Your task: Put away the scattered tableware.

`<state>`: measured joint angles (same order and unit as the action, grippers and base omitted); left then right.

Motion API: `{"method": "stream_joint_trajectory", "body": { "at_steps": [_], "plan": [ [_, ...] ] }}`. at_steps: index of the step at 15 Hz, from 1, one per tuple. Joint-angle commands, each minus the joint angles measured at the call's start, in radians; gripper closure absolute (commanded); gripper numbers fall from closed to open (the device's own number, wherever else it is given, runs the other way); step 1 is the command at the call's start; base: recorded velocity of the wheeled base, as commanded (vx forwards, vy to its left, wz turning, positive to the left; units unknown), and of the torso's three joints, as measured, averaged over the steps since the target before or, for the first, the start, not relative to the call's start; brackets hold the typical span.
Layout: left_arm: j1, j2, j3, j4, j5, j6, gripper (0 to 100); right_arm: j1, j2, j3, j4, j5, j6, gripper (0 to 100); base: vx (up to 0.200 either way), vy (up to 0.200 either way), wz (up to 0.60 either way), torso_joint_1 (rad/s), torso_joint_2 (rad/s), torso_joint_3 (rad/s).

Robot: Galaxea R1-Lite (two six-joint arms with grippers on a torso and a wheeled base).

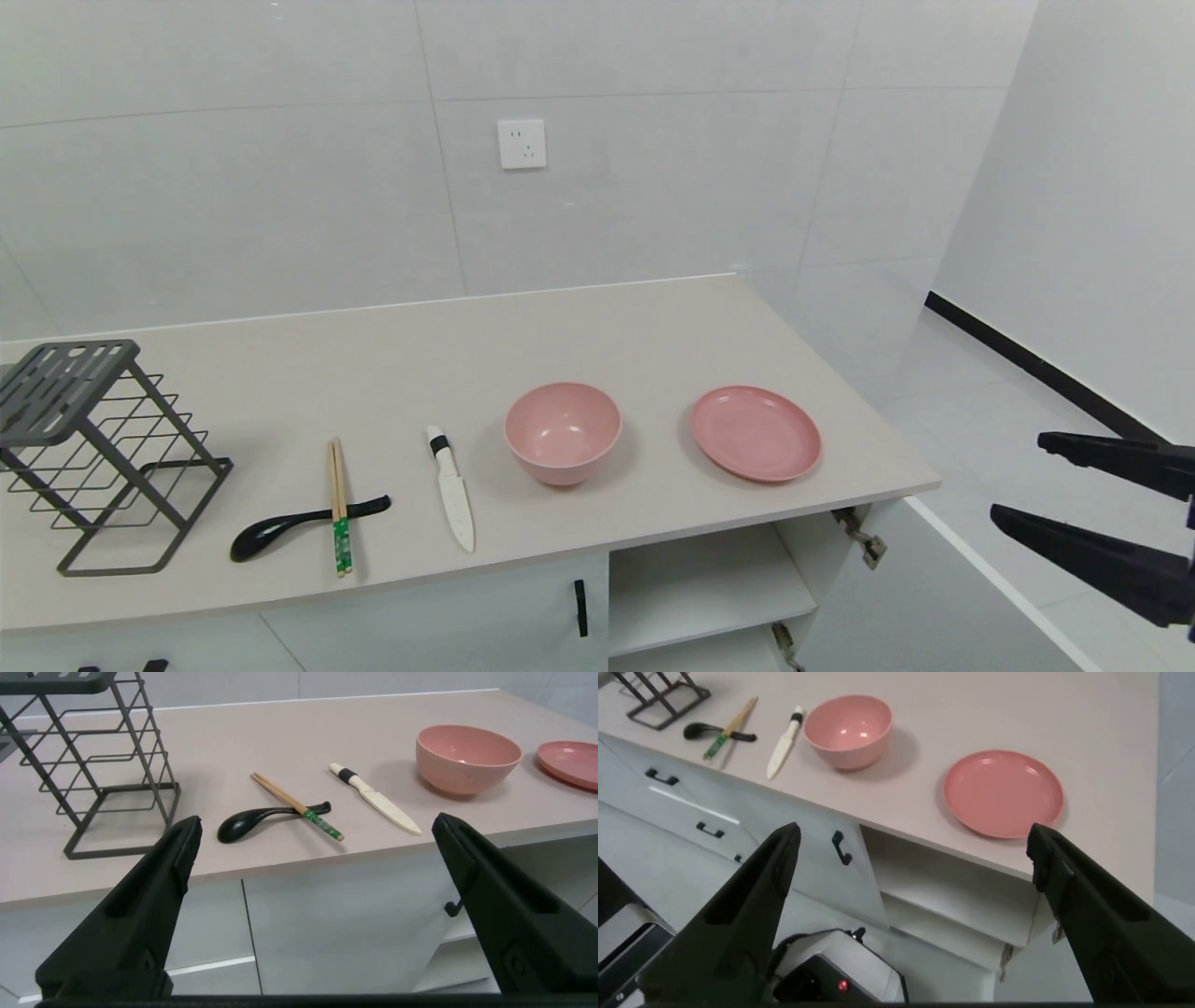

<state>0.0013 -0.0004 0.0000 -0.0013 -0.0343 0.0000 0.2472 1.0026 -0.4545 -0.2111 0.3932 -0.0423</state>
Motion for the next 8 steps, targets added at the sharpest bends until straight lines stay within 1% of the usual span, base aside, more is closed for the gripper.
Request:
{"method": "stream_joint_trajectory", "body": {
  "at_steps": [1,3,5,8],
  "plan": [
    [0.0,0.002,0.0,0.0,0.001,0.0,0,0.007,0.096,-0.006,-0.001,0.0,-0.027,0,0.0,0.0,0.0,0.0,0.0,0.0],
    [0.0,0.0,0.0,0.0,0.001,-0.002,0,0.007,0.156,-0.004,-0.033,0.0,-0.045,0,0.0,0.0,0.0,0.0,0.0,0.0],
    [0.0,0.002,0.0,0.0,0.001,-0.002,0,0.0,0.232,-0.004,-0.1,-0.002,-0.045,0,0.0,0.0,0.0,0.0,0.0,0.0],
    [0.0,0.002,0.0,0.0,0.002,-0.002,0,-0.017,0.375,0.007,-0.217,-0.043,-0.044,0,0.0,0.0,0.0,0.0,0.0,0.0]
  ]
}}
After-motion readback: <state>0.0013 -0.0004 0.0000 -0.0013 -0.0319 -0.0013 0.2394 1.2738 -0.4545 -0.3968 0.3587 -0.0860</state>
